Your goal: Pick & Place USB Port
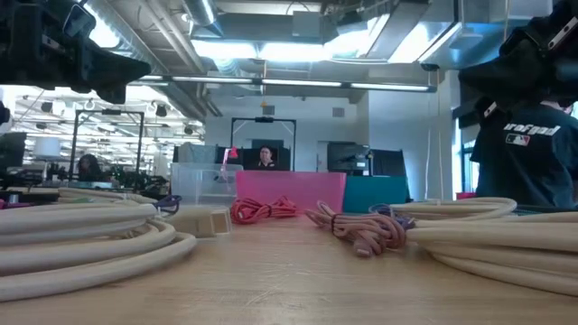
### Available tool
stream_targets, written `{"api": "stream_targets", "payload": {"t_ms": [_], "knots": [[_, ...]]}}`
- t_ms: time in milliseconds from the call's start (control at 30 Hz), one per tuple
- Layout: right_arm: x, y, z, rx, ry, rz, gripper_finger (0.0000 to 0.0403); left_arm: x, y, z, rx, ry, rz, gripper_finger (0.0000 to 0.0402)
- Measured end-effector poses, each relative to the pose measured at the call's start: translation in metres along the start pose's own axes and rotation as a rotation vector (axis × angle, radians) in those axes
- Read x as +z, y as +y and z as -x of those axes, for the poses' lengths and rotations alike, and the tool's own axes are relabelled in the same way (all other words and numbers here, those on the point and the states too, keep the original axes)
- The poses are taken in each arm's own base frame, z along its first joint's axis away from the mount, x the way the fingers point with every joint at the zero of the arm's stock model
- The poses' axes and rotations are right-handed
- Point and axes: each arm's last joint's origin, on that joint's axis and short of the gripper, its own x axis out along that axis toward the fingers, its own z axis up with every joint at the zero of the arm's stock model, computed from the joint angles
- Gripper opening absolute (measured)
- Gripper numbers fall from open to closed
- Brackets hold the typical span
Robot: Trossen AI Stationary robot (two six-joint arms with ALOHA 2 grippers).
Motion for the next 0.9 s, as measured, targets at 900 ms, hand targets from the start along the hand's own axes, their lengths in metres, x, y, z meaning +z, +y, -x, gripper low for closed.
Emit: {"api": "stream_targets", "payload": {"t_ms": [900], "knots": [[0.090,0.036,0.026,0.102,-0.555,0.037,0.0023,0.000,0.003,0.000,0.087,0.006,-0.052,0.0012]]}}
